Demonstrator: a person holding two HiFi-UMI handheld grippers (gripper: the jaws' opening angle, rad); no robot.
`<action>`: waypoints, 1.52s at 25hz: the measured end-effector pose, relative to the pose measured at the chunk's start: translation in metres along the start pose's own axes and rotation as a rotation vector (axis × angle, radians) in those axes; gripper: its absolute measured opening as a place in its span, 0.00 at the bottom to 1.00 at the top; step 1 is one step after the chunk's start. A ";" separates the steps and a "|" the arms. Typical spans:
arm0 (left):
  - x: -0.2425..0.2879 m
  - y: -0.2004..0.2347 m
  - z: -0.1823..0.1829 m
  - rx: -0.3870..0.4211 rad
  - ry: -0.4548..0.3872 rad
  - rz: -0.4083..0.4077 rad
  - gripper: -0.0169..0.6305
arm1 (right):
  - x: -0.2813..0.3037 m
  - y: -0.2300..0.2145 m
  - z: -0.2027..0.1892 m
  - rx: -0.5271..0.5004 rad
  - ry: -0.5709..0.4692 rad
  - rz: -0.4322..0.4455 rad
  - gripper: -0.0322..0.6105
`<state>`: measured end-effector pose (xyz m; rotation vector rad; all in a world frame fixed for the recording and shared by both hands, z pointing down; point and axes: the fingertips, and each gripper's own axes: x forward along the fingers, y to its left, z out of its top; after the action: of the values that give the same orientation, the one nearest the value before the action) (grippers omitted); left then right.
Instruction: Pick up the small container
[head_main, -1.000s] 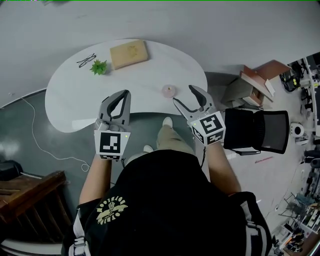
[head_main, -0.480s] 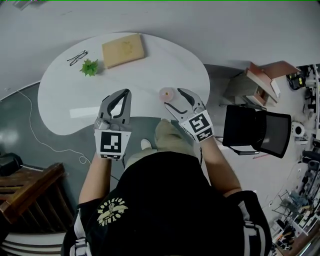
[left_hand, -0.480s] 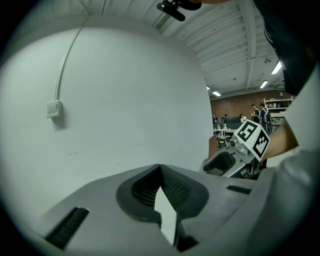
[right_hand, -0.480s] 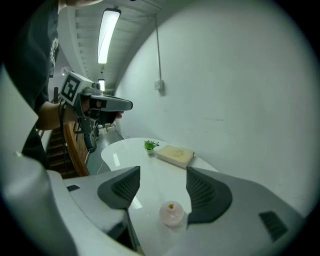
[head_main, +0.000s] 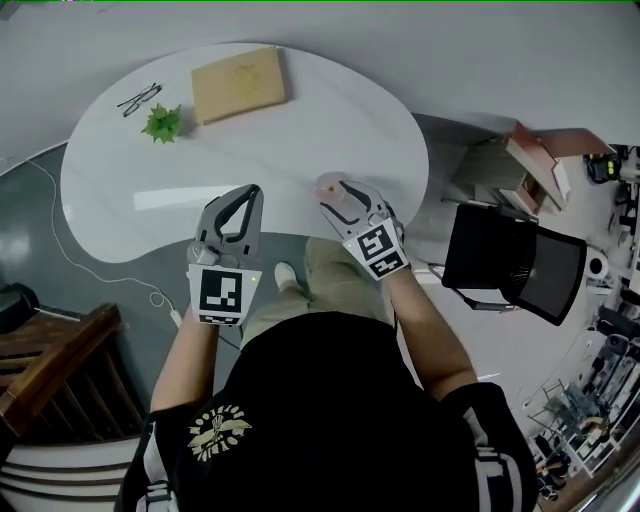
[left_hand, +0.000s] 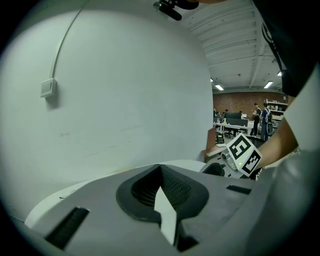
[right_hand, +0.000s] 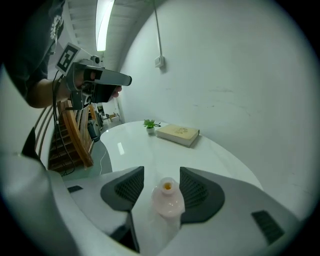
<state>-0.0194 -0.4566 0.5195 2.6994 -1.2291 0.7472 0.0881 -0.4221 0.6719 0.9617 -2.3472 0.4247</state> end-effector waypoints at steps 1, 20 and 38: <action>0.004 -0.001 -0.005 -0.004 0.010 -0.004 0.06 | 0.005 -0.002 -0.004 -0.007 0.006 -0.001 0.42; 0.009 0.015 -0.026 -0.026 0.041 0.040 0.06 | 0.040 -0.014 -0.017 -0.049 0.020 -0.058 0.29; -0.039 0.035 0.044 -0.002 -0.040 0.126 0.06 | -0.024 -0.006 0.083 -0.079 0.025 0.018 0.29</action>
<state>-0.0497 -0.4653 0.4588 2.6681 -1.4191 0.7082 0.0747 -0.4533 0.5920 0.8936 -2.3339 0.3464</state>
